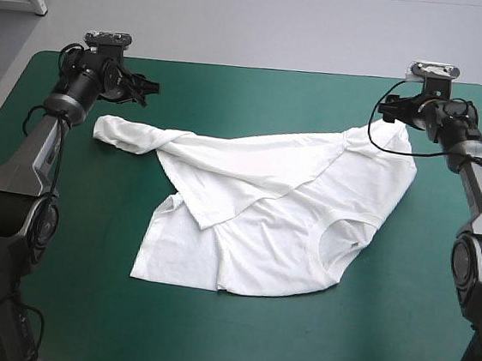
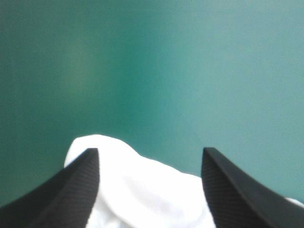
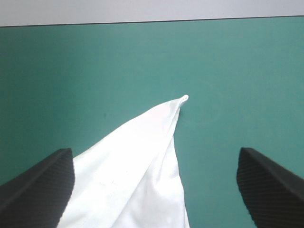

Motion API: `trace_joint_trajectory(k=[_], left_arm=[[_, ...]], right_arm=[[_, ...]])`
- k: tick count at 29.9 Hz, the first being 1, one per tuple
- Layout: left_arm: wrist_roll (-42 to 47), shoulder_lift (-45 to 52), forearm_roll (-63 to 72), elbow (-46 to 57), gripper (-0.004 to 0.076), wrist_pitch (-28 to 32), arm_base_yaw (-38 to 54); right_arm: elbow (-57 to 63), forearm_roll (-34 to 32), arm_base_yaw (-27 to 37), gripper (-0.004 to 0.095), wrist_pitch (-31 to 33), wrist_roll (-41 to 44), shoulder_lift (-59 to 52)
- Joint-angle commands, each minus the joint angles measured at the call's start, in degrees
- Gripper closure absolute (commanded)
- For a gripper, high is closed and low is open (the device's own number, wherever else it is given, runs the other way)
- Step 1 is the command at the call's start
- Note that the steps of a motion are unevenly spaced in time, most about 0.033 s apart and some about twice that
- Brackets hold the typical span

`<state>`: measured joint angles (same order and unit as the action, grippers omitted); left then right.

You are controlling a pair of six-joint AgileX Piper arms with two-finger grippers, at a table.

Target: Fold the cloth

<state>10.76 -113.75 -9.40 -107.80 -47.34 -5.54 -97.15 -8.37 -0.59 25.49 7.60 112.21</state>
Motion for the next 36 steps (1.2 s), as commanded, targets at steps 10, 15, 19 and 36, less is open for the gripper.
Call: trace_joint_trajectory(k=[10, 15, 19, 36], left_arm=[[-14.9, 12.4, 13.8, -7.7, 0.0186, -24.7, -0.2], [-17.2, 17.8, 19.4, -2.2, 0.0186, -26.5, -4.2], [-17.3, 22.9, 19.4, 6.3, 0.0186, -26.5, -12.3], [-4.4, 27.6, 11.7, 37.8, 0.0186, -11.9, -42.4]], right_arm=[[-2.3, 0.0, -0.1, 0.0083, 26.2, 0.5, -20.1], [-0.8, 2.7, -0.1, 0.0126, 34.9, -0.1, -23.4], [2.8, 5.8, -0.1, 0.0164, 35.0, -0.1, -26.6], [5.2, 5.2, -0.1, 0.0171, 37.9, -2.0, -29.9]])
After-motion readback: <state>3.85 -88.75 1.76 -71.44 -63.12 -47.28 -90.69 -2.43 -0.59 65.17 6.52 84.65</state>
